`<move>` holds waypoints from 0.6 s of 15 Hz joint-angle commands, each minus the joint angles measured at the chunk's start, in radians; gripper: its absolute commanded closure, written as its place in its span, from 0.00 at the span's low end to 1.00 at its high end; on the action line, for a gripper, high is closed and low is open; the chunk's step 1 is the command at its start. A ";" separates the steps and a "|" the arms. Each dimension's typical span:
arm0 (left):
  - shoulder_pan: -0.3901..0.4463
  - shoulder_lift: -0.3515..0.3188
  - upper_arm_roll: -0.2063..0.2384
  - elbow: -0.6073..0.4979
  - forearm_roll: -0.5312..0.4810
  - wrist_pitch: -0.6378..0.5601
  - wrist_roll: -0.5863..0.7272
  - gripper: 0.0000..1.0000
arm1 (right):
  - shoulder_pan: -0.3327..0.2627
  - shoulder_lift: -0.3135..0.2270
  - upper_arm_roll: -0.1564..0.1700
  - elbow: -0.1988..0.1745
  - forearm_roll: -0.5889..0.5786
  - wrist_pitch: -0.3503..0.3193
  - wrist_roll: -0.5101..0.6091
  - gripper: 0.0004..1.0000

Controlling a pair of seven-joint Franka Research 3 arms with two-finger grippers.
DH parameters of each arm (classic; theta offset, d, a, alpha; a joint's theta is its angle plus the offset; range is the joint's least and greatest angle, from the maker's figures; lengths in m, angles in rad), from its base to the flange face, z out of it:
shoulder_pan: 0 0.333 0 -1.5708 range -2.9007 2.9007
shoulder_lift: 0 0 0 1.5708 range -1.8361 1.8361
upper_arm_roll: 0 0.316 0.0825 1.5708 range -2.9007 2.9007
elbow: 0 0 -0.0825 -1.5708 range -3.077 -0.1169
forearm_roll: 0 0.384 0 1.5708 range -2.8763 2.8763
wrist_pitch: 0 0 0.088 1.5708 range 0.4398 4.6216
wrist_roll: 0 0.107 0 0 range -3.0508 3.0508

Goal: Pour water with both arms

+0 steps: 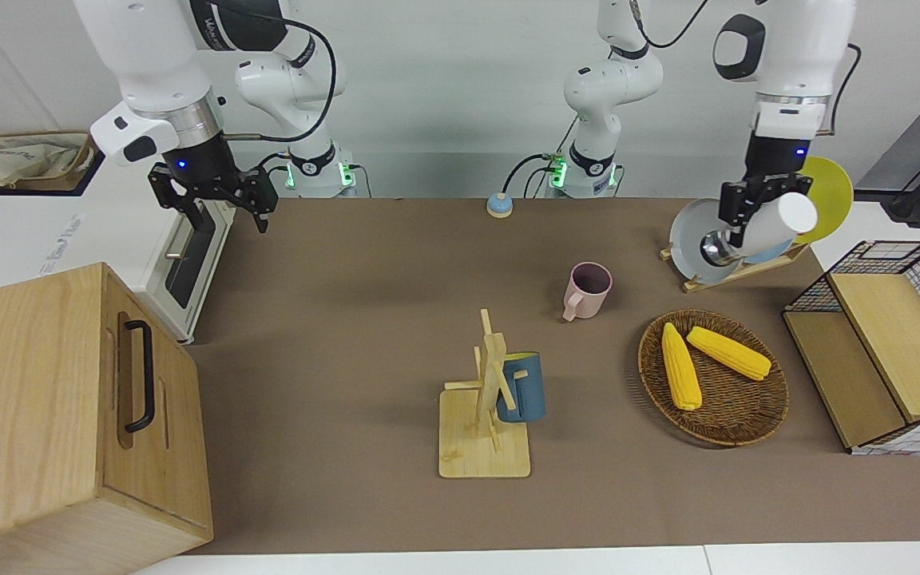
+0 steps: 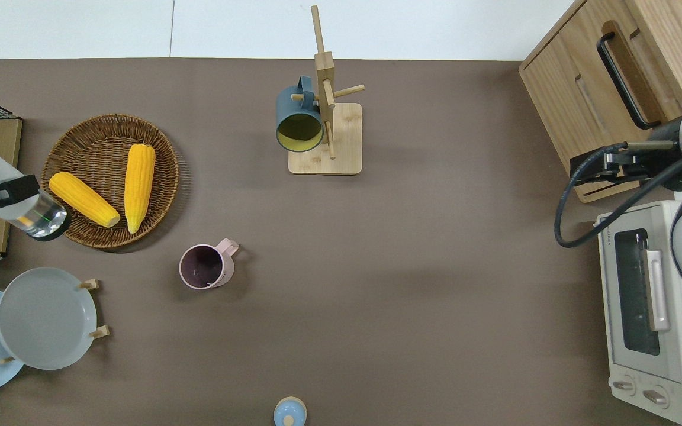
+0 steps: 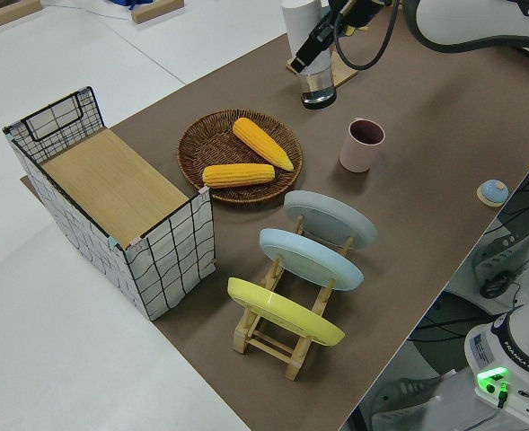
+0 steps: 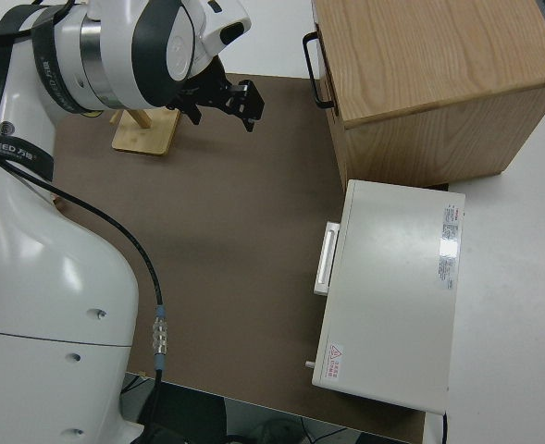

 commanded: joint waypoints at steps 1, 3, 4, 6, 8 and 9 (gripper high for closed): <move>0.048 0.104 -0.004 0.150 0.020 0.007 0.065 1.00 | -0.004 -0.006 0.001 0.001 0.018 -0.011 -0.011 0.01; 0.079 0.150 0.004 0.197 0.020 0.020 0.107 1.00 | -0.004 -0.006 0.001 0.001 0.018 -0.011 -0.011 0.01; 0.093 0.172 0.011 0.226 0.017 0.032 0.122 1.00 | -0.004 -0.006 0.001 0.001 0.018 -0.011 -0.011 0.01; 0.122 0.230 0.025 0.298 0.011 0.040 0.185 1.00 | -0.004 -0.006 0.001 0.001 0.018 -0.011 -0.011 0.01; 0.153 0.281 0.025 0.342 0.000 0.064 0.216 1.00 | -0.004 -0.006 0.001 0.001 0.018 -0.011 -0.011 0.01; 0.171 0.295 0.025 0.347 -0.011 0.092 0.225 1.00 | -0.004 -0.006 0.001 0.001 0.018 -0.011 -0.011 0.01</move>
